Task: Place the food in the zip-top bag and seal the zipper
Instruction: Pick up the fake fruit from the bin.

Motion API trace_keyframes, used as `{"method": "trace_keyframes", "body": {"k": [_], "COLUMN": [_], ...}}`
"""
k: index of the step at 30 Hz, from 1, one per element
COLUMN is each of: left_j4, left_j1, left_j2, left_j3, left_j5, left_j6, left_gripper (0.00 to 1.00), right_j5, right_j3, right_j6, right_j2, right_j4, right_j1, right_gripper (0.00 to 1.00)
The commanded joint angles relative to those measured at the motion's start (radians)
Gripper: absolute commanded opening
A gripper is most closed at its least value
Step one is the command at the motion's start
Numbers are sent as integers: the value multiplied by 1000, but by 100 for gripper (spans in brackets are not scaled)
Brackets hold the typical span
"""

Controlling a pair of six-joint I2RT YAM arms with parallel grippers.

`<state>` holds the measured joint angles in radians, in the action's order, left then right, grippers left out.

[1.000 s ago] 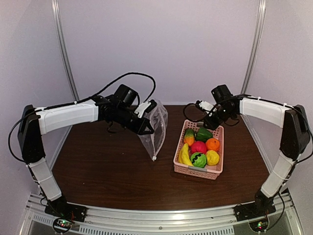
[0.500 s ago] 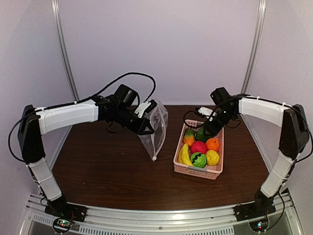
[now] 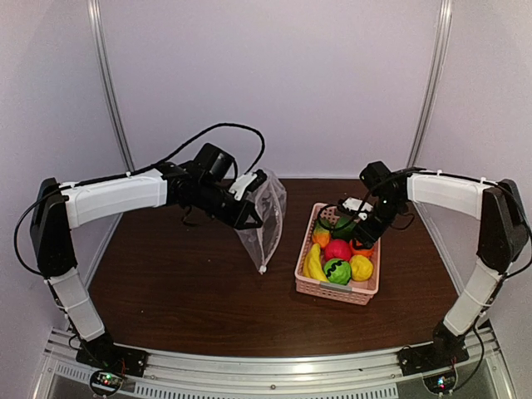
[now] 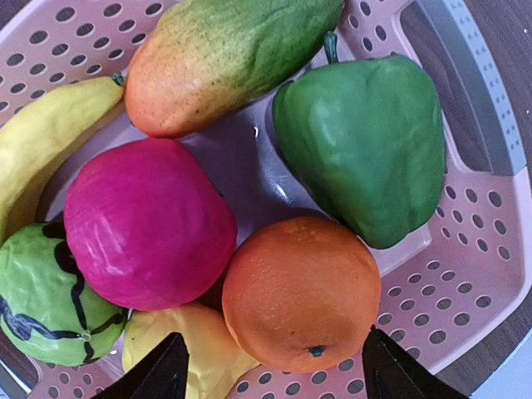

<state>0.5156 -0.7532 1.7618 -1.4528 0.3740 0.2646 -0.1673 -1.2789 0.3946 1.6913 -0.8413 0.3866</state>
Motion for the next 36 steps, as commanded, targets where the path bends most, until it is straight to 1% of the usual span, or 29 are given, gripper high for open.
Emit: {"method": "trace_keyframes", "body": {"k": [1, 10, 12, 16, 19, 22, 25, 29, 32, 36], "left_j4": [-38, -38, -40, -37, -38, -40, -40, -53, -48, -56], "left_j1": [5, 5, 5, 5, 5, 5, 5, 5, 5, 5], "left_j2": [-4, -5, -6, -5, -7, -5, -4, -3, 0, -9], "left_j3": [3, 2, 3, 5, 2, 5, 2, 7, 3, 4], "left_j5": [9, 25, 27, 19, 31, 20, 31, 36, 28, 26], "left_j6": [6, 11, 10, 11, 11, 10, 13, 9, 3, -17], "left_gripper": [0, 0, 0, 0, 0, 0, 0, 0, 0, 0], "right_j5": [52, 37, 34, 35, 73, 59, -41, -258, -376, -489], "right_j3": [29, 8, -1, -15, -1, 0, -5, -27, -32, -99], "right_j6": [-54, -92, -96, -98, -88, -66, -37, -5, 8, -12], "right_j2": [35, 110, 125, 104, 24, -81, -184, -272, -285, -229], "right_j4": [11, 61, 67, 55, 45, 9, -11, 7, 56, 91], "right_j1": [-6, -22, -25, -26, -26, -27, -21, 21, 69, 142], "right_gripper": [74, 74, 73, 54, 44, 39, 37, 37, 37, 37]}}
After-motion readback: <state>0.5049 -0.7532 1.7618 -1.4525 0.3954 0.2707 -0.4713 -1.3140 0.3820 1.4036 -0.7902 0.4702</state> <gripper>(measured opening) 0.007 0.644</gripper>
